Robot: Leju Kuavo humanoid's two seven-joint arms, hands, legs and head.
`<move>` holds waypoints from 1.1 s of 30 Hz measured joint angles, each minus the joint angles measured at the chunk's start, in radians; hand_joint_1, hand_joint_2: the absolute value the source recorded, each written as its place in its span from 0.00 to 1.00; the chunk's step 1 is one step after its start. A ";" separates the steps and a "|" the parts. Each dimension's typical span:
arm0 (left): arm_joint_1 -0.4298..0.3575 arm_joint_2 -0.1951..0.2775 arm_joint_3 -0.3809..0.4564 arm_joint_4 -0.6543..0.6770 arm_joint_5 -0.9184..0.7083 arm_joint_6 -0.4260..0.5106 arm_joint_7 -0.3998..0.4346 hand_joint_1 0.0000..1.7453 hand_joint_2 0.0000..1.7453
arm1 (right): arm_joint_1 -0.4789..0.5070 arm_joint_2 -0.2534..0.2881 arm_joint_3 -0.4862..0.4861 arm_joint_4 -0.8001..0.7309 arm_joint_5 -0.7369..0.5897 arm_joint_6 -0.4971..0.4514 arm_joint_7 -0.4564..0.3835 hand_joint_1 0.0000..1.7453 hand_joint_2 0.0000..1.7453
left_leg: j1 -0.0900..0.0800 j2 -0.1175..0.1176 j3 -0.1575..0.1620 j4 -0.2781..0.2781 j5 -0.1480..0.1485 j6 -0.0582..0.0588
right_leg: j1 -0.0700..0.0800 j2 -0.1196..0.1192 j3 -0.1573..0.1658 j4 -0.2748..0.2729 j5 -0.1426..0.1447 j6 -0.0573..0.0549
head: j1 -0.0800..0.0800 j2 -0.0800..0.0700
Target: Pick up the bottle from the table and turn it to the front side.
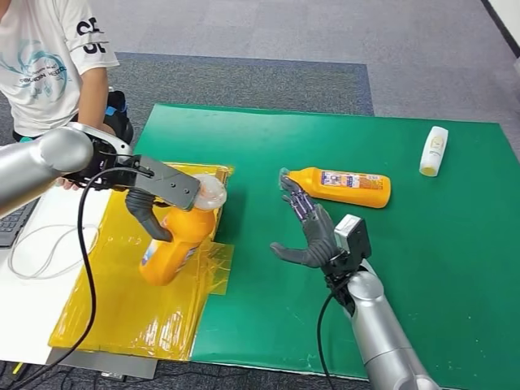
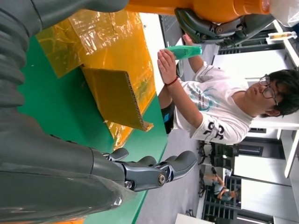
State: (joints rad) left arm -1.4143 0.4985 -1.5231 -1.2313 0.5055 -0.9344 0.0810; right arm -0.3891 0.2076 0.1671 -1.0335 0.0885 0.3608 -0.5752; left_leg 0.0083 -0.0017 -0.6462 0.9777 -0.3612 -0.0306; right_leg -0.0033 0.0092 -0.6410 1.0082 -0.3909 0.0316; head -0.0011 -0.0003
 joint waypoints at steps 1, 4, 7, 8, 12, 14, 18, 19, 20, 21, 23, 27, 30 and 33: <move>-0.005 0.002 0.000 -0.003 0.013 -0.010 0.020 1.00 1.00 | -0.004 0.001 0.000 0.003 -0.001 0.001 0.000 0.00 1.00 | 0.000 0.000 0.000 0.000 0.000 0.000 | 0.000 0.000 0.000 0.000 0.000 0.000 | 0.000 0.000; -0.014 0.006 0.000 -0.005 0.024 -0.025 0.049 1.00 1.00 | -0.012 0.004 0.002 0.009 -0.003 0.003 0.001 0.00 1.00 | 0.000 0.000 0.000 0.000 0.001 0.000 | 0.000 0.000 0.000 0.000 0.000 0.000 | 0.000 0.000; -0.015 0.008 0.000 -0.005 0.006 -0.038 0.058 1.00 1.00 | -0.017 0.005 0.002 0.015 -0.003 0.003 0.002 0.00 1.00 | 0.000 0.000 0.000 0.000 0.001 0.000 | 0.000 0.000 0.000 0.000 0.000 0.000 | 0.000 0.000; -0.016 0.008 0.000 -0.005 -0.008 -0.043 0.059 1.00 1.00 | -0.018 0.006 0.002 0.017 -0.003 0.003 0.002 0.00 1.00 | 0.000 0.000 0.000 0.000 0.001 0.000 | 0.000 0.000 0.000 0.000 0.000 0.000 | 0.000 0.000; -0.016 0.006 -0.001 -0.005 -0.089 -0.054 0.051 1.00 1.00 | -0.020 0.006 0.002 0.020 -0.003 -0.002 0.002 0.00 1.00 | 0.000 0.000 0.000 0.000 0.001 0.000 | 0.000 0.000 0.000 0.000 0.000 0.000 | 0.000 0.000; -0.016 0.003 -0.001 -0.005 -0.129 -0.057 0.039 1.00 1.00 | -0.020 0.006 0.002 0.020 -0.001 -0.002 0.003 0.00 1.00 | 0.000 0.000 0.000 0.000 0.001 0.000 | 0.000 0.000 0.000 0.000 0.000 0.000 | 0.000 0.000; -0.014 -0.005 -0.002 -0.005 -0.195 -0.057 0.017 1.00 1.00 | -0.020 0.007 0.002 0.020 0.003 -0.002 0.006 0.00 1.00 | 0.000 0.000 0.000 0.000 0.001 0.000 | 0.000 0.000 0.000 0.000 0.000 0.000 | 0.000 0.000; -0.013 -0.006 -0.002 -0.005 -0.209 -0.057 0.012 1.00 1.00 | -0.020 0.007 0.002 0.020 0.003 -0.002 0.006 0.00 1.00 | 0.000 0.000 0.000 0.000 0.001 0.000 | 0.000 0.000 0.000 0.000 0.000 0.000 | 0.000 0.000; -0.012 -0.008 -0.002 -0.005 -0.220 -0.056 0.007 1.00 1.00 | -0.020 0.007 0.002 0.020 0.004 -0.002 0.006 0.00 1.00 | 0.000 0.000 0.000 0.000 0.001 0.000 | 0.000 0.000 0.000 0.000 0.000 0.000 | 0.000 0.000; -0.010 -0.010 -0.002 -0.005 -0.228 -0.056 0.003 1.00 1.00 | -0.020 0.007 0.002 0.020 0.004 -0.002 0.006 0.00 1.00 | 0.000 0.000 0.000 0.000 0.001 0.000 | 0.000 0.000 0.000 0.000 0.000 0.000 | 0.000 0.000; -0.007 -0.013 -0.003 -0.004 -0.239 -0.054 -0.006 1.00 1.00 | -0.020 0.007 0.002 0.020 0.005 -0.002 0.007 0.00 1.00 | 0.000 0.000 0.000 0.000 0.001 0.000 | 0.000 0.000 0.000 0.000 0.000 0.000 | 0.000 0.000; 0.005 -0.017 -0.003 0.002 -0.248 -0.050 -0.023 1.00 1.00 | -0.022 0.010 0.002 0.020 0.006 0.001 0.007 0.00 1.00 | 0.000 0.000 0.000 0.000 0.001 0.000 | 0.000 0.000 0.000 0.000 0.000 0.000 | 0.000 0.000; 0.022 -0.021 -0.003 0.014 -0.251 -0.049 -0.035 1.00 1.00 | -0.023 0.012 0.002 0.020 0.007 0.004 0.007 0.00 1.00 | 0.000 0.000 0.000 0.000 0.001 0.000 | 0.000 0.000 0.000 0.000 0.000 0.000 | 0.000 0.000; 0.044 -0.024 -0.003 0.032 -0.261 -0.049 -0.050 1.00 1.00 | -0.026 0.016 0.002 0.020 0.009 0.006 0.007 0.00 1.00 | 0.000 0.000 0.000 0.000 0.001 0.000 | 0.000 0.000 0.000 0.000 0.000 0.000 | 0.000 0.000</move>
State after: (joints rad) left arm -1.3707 0.4742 -1.5259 -1.1990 0.2447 -0.9838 0.0306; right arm -0.4155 0.2235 0.1690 -1.0132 0.0973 0.3670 -0.5683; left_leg 0.0083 -0.0019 -0.6465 0.9777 -0.3605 -0.0302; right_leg -0.0033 0.0091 -0.6411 1.0080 -0.3906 0.0318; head -0.0012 -0.0002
